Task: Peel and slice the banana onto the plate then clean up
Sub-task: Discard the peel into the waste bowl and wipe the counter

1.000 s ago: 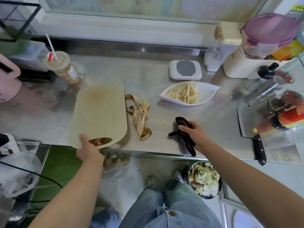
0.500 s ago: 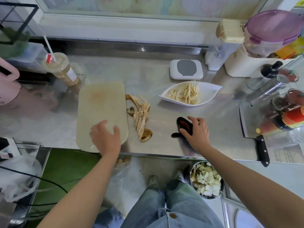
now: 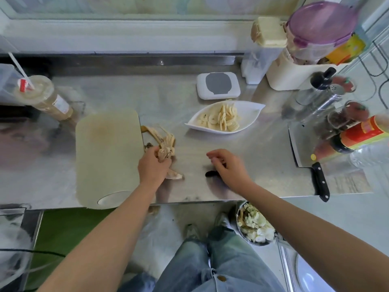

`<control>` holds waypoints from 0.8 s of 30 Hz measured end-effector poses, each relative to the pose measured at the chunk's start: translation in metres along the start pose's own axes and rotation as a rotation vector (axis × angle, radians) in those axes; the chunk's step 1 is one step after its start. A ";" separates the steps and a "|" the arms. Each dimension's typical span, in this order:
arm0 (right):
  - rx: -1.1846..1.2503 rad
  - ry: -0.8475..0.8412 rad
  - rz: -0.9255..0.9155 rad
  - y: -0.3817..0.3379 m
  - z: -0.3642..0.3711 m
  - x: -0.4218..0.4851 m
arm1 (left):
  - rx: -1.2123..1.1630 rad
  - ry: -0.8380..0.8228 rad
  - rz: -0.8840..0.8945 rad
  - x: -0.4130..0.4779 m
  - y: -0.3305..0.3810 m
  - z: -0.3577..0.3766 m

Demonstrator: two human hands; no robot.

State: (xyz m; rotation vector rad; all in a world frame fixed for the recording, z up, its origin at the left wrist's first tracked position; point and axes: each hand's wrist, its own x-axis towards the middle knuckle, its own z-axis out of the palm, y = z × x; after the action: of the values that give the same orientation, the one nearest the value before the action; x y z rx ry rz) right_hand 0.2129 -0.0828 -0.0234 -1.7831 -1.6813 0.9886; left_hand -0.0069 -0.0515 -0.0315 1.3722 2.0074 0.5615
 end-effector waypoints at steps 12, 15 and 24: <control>0.875 -0.445 0.421 -0.071 0.083 0.058 | -0.716 -0.163 -0.150 -0.001 0.001 -0.025; 0.954 -0.411 0.460 -0.082 0.091 0.067 | -0.712 -0.193 -0.142 -0.003 0.000 -0.037; 0.917 -0.263 0.539 -0.083 0.087 0.072 | 0.409 0.058 -0.060 0.005 -0.046 -0.034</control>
State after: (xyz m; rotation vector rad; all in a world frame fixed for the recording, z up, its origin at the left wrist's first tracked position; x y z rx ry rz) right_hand 0.0910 -0.0124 -0.0251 -1.4762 -0.6073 1.8959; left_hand -0.0631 -0.0636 -0.0390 1.5342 2.2893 0.1668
